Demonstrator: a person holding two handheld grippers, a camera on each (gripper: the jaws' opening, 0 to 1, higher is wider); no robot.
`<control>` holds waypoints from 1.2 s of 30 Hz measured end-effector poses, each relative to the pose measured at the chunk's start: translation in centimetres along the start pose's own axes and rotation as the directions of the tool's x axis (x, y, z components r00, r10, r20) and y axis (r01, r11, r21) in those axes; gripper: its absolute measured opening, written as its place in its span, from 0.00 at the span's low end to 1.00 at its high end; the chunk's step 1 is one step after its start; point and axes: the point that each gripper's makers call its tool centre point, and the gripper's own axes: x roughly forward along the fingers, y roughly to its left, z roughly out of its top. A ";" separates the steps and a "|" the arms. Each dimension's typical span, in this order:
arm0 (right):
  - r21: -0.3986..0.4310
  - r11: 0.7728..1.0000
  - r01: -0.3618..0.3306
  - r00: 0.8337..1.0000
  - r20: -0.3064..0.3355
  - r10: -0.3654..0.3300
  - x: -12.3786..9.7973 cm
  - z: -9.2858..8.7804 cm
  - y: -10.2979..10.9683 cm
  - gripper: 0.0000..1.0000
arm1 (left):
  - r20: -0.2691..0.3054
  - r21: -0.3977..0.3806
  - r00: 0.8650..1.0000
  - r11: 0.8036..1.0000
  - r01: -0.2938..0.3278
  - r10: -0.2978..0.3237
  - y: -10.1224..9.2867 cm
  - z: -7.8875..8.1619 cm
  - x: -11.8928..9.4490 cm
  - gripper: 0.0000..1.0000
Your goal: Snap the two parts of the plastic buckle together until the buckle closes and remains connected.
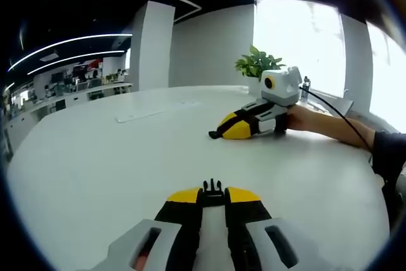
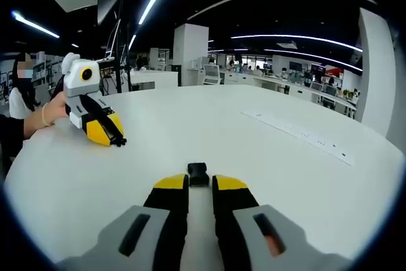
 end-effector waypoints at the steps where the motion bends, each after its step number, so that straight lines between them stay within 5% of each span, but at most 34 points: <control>1: 0.001 1.000 0.000 1.000 0.001 0.000 0.0 0.0 0.0 0.14 | -0.001 0.004 1.000 1.000 0.000 0.000 -0.1 0.0 0.0 0.14; 14: 0.013 1.000 -0.010 1.000 0.016 0.009 0.1 0.2 0.1 0.13 | -0.009 0.064 1.000 0.998 -0.011 0.012 -0.1 0.0 0.1 0.16; 25: 0.134 0.990 -0.053 0.994 0.102 0.039 -0.5 0.9 -0.1 0.13 | -0.006 0.066 1.000 0.998 -0.012 0.012 0.0 0.1 0.0 0.15; 36: 0.122 0.987 -0.106 0.990 0.109 0.093 -0.6 0.9 0.7 0.13 | -0.004 0.066 1.000 0.998 -0.008 0.008 -0.2 0.0 0.0 0.13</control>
